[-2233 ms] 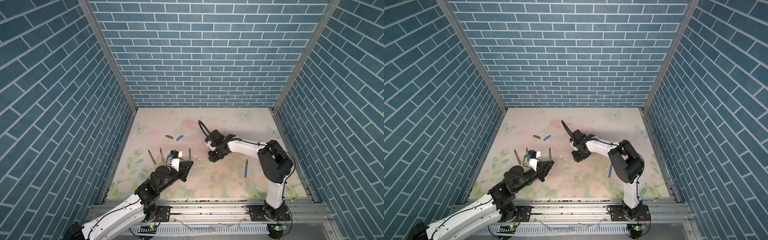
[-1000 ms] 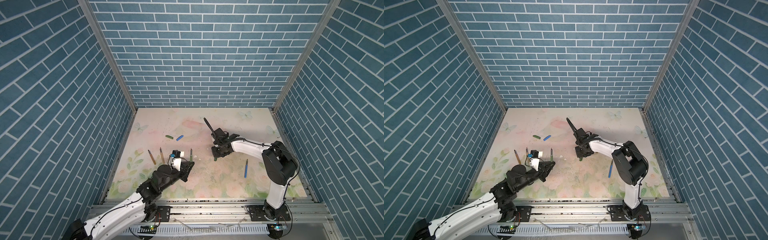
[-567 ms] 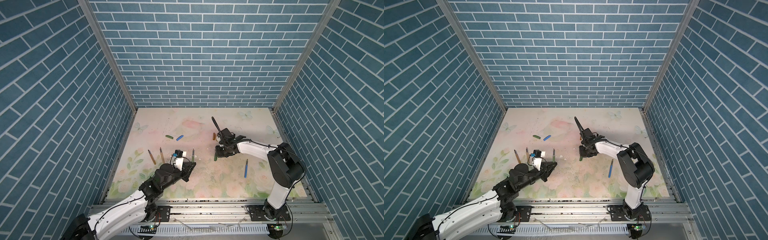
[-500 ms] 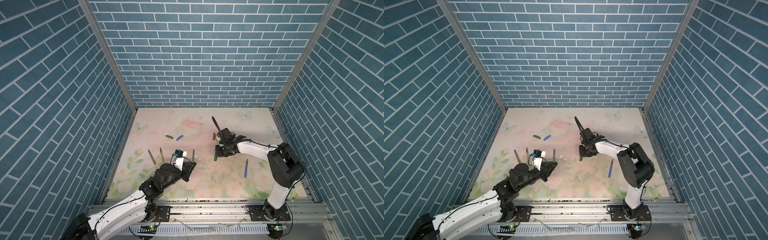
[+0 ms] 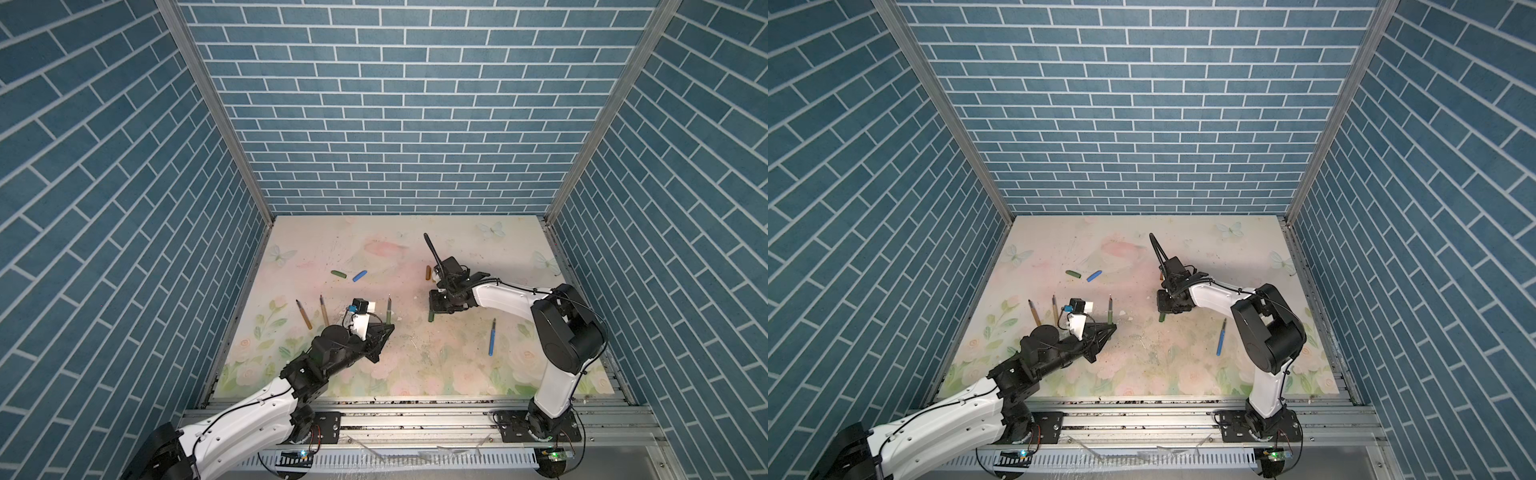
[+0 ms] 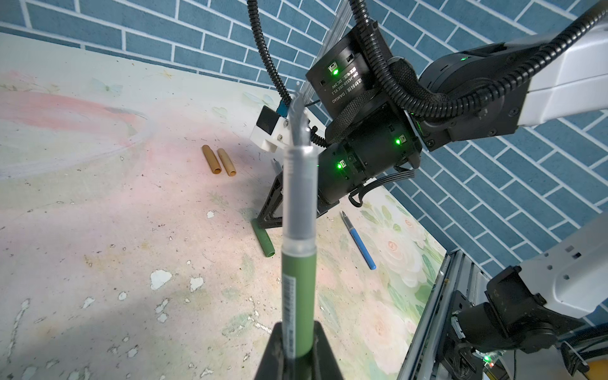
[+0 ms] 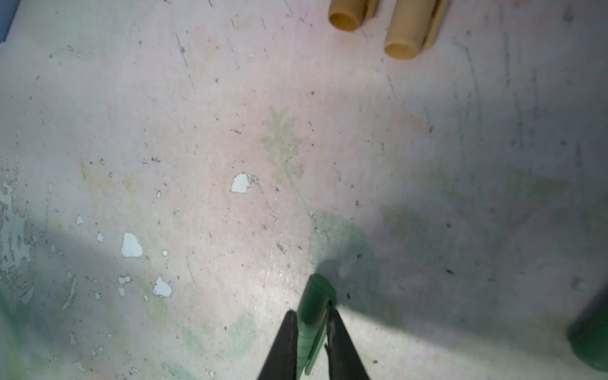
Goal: Insert the pens into the pen caps
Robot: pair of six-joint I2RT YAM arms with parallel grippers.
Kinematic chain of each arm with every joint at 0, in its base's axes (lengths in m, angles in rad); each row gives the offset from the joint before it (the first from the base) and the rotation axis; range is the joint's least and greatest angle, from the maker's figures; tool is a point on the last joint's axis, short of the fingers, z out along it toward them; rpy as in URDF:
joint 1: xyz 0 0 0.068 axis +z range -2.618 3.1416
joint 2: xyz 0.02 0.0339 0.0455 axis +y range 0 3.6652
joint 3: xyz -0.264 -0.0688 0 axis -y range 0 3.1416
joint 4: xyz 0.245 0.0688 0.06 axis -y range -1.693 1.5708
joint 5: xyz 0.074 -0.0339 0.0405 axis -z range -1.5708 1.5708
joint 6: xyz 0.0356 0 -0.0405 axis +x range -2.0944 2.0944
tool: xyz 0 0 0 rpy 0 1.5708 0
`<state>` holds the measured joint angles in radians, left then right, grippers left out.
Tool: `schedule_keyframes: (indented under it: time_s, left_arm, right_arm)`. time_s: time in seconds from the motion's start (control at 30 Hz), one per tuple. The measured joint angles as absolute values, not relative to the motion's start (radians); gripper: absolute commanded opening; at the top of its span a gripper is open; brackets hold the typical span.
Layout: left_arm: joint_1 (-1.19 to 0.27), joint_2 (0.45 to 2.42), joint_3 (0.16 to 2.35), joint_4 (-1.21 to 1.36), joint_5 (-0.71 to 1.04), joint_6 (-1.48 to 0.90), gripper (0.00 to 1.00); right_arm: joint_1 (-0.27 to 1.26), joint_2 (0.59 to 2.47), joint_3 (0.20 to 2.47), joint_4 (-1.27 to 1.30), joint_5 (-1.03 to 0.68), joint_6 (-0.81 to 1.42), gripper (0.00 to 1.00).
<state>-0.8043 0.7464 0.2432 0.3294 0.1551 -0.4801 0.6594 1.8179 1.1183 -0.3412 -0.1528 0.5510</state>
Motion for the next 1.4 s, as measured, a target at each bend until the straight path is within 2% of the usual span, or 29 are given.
schedule_keyframes:
  time_s: [1.4]
  left_arm:
    - [-0.804, 0.766, 0.25, 0.34, 0.17, -0.482, 0.0]
  right_arm:
    - [0.638, 1.769, 1.054, -0.234, -0.233, 0.553, 0.22]
